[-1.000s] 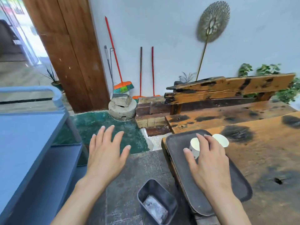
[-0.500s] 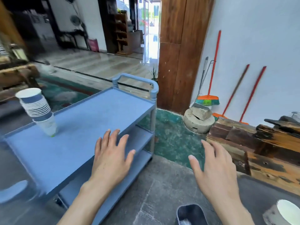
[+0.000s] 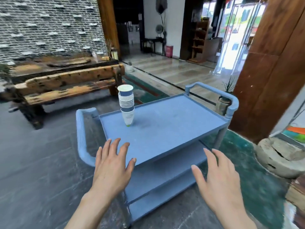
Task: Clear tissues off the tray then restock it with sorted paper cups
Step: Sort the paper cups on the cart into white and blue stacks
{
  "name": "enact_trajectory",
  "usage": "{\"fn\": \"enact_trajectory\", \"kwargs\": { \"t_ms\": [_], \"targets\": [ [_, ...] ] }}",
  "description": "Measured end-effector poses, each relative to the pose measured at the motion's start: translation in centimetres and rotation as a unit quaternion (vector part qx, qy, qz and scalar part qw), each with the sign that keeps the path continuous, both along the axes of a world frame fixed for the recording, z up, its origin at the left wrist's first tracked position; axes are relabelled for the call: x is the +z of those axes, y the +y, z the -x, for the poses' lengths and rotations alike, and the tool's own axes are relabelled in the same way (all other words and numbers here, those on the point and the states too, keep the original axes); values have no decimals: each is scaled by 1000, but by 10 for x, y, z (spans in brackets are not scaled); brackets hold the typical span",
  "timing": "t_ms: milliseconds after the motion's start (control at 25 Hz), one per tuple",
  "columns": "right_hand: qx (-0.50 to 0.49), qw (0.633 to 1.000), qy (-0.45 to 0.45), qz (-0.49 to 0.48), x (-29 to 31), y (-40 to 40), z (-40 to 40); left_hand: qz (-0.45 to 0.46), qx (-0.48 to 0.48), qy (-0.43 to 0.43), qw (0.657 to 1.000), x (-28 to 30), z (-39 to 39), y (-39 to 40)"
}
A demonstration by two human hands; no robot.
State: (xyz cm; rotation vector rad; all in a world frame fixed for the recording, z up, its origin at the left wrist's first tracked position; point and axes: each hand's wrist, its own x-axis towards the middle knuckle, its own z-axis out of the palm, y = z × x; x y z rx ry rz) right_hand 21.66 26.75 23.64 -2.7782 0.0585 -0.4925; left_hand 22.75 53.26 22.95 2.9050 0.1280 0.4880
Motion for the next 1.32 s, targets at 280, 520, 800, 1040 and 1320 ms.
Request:
{"fn": "enact_trajectory", "kwargs": {
  "t_ms": [280,520,800,1040,1320],
  "targets": [
    [56,998,14,0,-4,81,-76,21,56,7,998,-13,-54,82],
    [61,998,33,-3,-9,131,-136,27,48,23,998,-17,-115,127],
    [80,996,35,2,-13,148,-201,38,53,45,997,-22,-173,142],
    [141,989,46,11,-23,145,-284,32,105,45,993,-28,-228,131],
    [248,968,39,27,-20,133,-400,47,200,58,977,-23,-287,96]
  ]
}}
